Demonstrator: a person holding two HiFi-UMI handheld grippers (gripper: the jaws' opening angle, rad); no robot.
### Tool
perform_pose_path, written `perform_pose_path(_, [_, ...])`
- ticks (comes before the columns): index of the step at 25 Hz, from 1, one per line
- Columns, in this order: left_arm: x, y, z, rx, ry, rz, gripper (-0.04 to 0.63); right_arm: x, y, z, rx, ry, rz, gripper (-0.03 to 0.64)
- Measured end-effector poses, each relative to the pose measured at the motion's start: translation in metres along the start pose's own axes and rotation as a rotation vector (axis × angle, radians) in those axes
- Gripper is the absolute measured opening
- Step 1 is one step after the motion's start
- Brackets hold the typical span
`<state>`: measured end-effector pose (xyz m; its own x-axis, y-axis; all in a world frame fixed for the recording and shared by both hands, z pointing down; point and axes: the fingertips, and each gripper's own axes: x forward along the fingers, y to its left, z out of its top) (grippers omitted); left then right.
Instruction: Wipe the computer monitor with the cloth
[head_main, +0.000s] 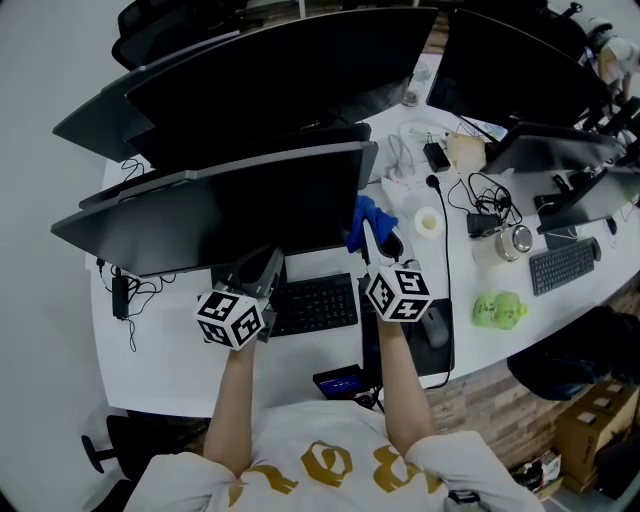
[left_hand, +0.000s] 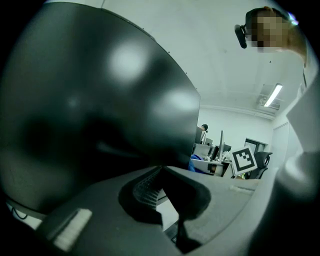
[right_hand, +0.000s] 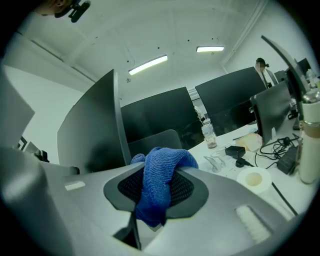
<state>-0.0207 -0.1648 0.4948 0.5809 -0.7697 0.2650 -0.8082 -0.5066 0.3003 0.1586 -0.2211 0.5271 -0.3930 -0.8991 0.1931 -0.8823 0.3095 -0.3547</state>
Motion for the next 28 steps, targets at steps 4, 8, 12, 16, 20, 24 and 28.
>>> perform_pose_path(4, [0.001,0.003,-0.004,-0.005,0.009,0.002,0.001,0.001,-0.003,-0.009,0.026,0.013,0.000,0.123])
perform_pose_path(8, [0.003,0.001,-0.007,0.011,0.024,0.002,0.000,0.002,-0.007,-0.021,0.058,0.029,0.006,0.123])
perform_pose_path(12, [0.006,-0.002,-0.007,0.017,0.030,-0.006,0.000,0.004,-0.010,-0.030,0.075,0.044,0.014,0.123])
perform_pose_path(16, [0.006,0.001,-0.013,0.000,0.035,0.000,0.000,0.003,-0.014,-0.043,0.103,0.063,0.011,0.123])
perform_pose_path(20, [0.006,0.007,-0.022,0.037,0.056,0.023,0.000,0.004,-0.019,-0.054,0.130,0.076,-0.002,0.123])
perform_pose_path(24, [0.005,0.012,-0.040,0.033,0.090,0.043,0.001,0.004,-0.022,-0.064,0.159,0.094,-0.008,0.123])
perform_pose_path(28, [0.007,0.013,-0.048,0.028,0.110,0.045,0.000,0.005,-0.026,-0.074,0.204,0.119,-0.007,0.123])
